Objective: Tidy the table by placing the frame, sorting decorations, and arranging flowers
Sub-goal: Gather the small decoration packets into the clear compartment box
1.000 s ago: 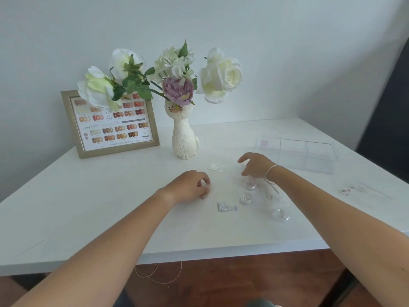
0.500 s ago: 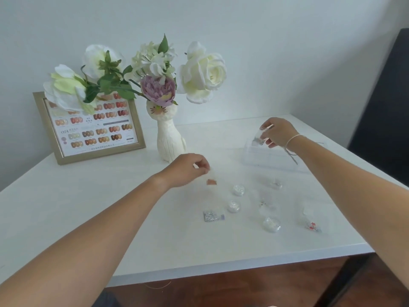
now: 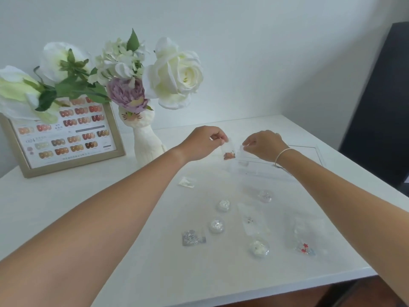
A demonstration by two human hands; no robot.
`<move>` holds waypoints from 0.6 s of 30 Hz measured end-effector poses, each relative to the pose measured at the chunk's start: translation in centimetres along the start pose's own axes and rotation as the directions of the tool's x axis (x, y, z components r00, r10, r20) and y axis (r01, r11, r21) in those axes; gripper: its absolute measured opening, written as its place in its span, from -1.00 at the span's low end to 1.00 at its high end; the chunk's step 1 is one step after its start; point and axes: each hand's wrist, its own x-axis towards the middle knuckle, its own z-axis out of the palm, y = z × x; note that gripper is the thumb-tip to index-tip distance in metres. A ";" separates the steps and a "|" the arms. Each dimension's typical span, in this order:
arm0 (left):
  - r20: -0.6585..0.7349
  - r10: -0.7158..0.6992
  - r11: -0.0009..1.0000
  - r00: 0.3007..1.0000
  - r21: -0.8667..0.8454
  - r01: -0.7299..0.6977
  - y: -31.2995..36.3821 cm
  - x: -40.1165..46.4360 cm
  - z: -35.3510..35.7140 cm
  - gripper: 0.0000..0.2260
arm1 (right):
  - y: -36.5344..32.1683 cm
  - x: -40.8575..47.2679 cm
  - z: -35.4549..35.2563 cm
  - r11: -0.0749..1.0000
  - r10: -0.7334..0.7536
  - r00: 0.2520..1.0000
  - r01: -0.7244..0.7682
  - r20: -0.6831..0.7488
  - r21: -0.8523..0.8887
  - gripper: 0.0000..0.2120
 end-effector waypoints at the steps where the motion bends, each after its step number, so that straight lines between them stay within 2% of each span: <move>1: 0.002 0.003 1.000 1.000 -0.005 -0.003 0.2 0.6 0.3 -0.88 | 0.3 -0.1 -0.1 1.000 -0.005 0.999 0.004 -0.033 -0.028 -0.77; 3: 0.002 0.007 1.000 1.000 -0.008 -0.007 0.4 1.6 0.8 -0.87 | 0.9 -0.3 -0.5 1.000 -0.004 0.993 0.003 -0.115 -0.008 -0.73; 7: 0.029 0.021 1.000 0.999 0.020 -0.022 0.7 3.4 1.9 -0.86 | 2.2 -0.9 -1.3 0.994 0.018 0.973 0.007 -0.231 0.110 -0.79; 18: 0.132 0.016 0.985 0.991 0.168 -0.039 -0.2 5.5 4.7 -0.78 | 2.6 -4.9 -1.7 0.972 -0.046 0.968 0.101 -0.248 0.212 -0.85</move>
